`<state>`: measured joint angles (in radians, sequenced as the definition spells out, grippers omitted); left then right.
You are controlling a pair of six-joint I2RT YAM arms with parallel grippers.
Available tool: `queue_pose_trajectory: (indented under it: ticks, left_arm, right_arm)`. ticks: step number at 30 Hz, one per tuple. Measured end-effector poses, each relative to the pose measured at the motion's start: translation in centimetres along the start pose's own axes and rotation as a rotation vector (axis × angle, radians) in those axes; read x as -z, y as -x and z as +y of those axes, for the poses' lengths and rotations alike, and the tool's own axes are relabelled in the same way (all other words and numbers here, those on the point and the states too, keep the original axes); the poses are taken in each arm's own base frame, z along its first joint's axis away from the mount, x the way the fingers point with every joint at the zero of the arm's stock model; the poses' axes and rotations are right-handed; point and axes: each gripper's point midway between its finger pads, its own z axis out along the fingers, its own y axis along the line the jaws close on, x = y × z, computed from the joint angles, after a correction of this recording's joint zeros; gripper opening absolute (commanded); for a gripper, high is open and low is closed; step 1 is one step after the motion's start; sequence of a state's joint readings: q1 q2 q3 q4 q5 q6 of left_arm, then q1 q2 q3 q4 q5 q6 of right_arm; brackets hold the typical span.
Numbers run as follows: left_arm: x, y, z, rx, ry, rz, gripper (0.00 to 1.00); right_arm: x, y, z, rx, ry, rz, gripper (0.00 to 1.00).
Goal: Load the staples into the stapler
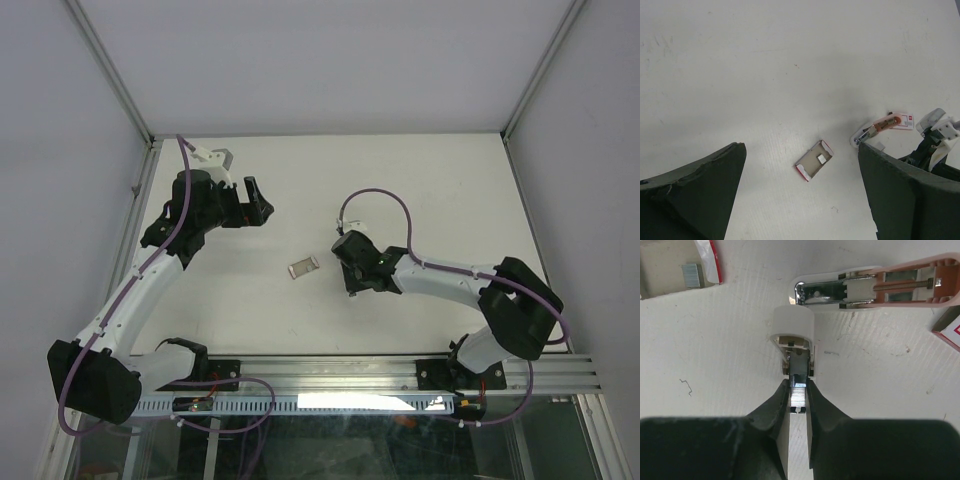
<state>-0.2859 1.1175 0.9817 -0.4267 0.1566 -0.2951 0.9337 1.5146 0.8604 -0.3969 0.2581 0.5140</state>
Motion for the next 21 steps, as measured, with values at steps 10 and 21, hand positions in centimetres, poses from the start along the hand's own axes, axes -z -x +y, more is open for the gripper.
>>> queue_pose_trajectory:
  ticks: [10, 21]
  left_arm:
    - [0.0, 0.02, 0.05, 0.0, 0.001, 0.0, 0.99]
    - [0.02, 0.09, 0.21, 0.003, 0.005, -0.002, 0.99]
  right_arm:
    - [-0.03, 0.04, 0.05, 0.001, 0.0, 0.001, 0.15]
    - [-0.06, 0.04, 0.05, 0.004, -0.009, 0.001, 0.2]
